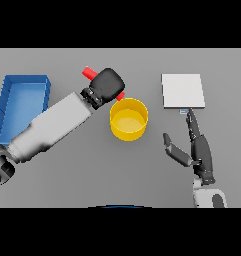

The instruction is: Pick up the red beaker and tilt it to pour out 1 green nut into yellow bowl. Pick up the yellow bowl and place it on the metallic measuring scale.

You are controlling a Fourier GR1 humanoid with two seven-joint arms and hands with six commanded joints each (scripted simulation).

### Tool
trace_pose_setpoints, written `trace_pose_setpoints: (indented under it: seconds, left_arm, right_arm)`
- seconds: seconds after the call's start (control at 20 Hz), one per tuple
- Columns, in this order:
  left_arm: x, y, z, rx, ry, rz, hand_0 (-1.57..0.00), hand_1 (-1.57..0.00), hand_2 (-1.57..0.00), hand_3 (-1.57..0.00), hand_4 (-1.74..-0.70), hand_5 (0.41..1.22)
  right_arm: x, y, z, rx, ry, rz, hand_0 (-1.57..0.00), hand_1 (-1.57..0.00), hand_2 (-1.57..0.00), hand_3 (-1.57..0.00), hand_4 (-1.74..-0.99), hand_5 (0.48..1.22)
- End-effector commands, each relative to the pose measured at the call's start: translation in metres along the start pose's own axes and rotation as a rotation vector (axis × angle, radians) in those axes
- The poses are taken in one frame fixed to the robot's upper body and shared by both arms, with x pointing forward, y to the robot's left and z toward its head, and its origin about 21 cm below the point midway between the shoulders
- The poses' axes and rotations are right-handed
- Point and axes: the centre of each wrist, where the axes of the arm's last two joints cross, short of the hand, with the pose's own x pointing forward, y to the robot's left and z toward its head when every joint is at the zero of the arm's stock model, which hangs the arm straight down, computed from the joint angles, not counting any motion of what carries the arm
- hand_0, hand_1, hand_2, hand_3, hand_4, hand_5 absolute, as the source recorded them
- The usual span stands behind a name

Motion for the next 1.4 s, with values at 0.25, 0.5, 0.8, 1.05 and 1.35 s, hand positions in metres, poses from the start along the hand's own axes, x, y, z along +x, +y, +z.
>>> trace_pose_setpoints:
  seconds: [0.25,0.5,0.8,1.05,1.35]
  left_arm:
    - [0.013,0.009,-0.007,-0.079,-0.032,-0.259,-1.57,-1.57,-1.57,-1.55,-1.74,1.220]
    - [0.015,0.017,-0.014,-0.081,-0.044,-0.415,-1.57,-1.57,-1.57,-1.56,-1.74,1.221]
    - [0.022,0.028,-0.023,-0.141,-0.089,-0.596,-1.57,-1.57,-1.57,-1.57,-1.73,1.221]
    - [0.024,0.033,-0.025,-0.127,-0.118,-0.720,-1.57,-1.57,-1.57,-1.57,-1.73,1.221]
    - [-0.026,0.100,-0.018,-0.057,-0.011,-0.692,-1.57,-1.57,-1.40,-1.51,-1.68,1.221]
  right_arm:
    - [0.000,-0.005,0.002,-0.021,-0.013,0.021,0.00,0.00,0.00,0.00,-1.288,0.627]
    - [-0.003,-0.005,0.002,-0.029,0.018,0.051,0.00,0.00,0.00,0.00,-1.270,0.588]
    - [-0.002,-0.001,0.001,-0.031,0.007,0.071,0.00,0.00,0.00,0.00,-1.214,0.589]
    - [-0.001,-0.004,0.001,-0.035,-0.007,0.098,0.00,0.00,0.00,0.00,-1.210,0.594]
    - [-0.002,0.001,0.001,-0.033,-0.017,0.096,0.00,0.00,0.00,0.00,-1.201,0.592]
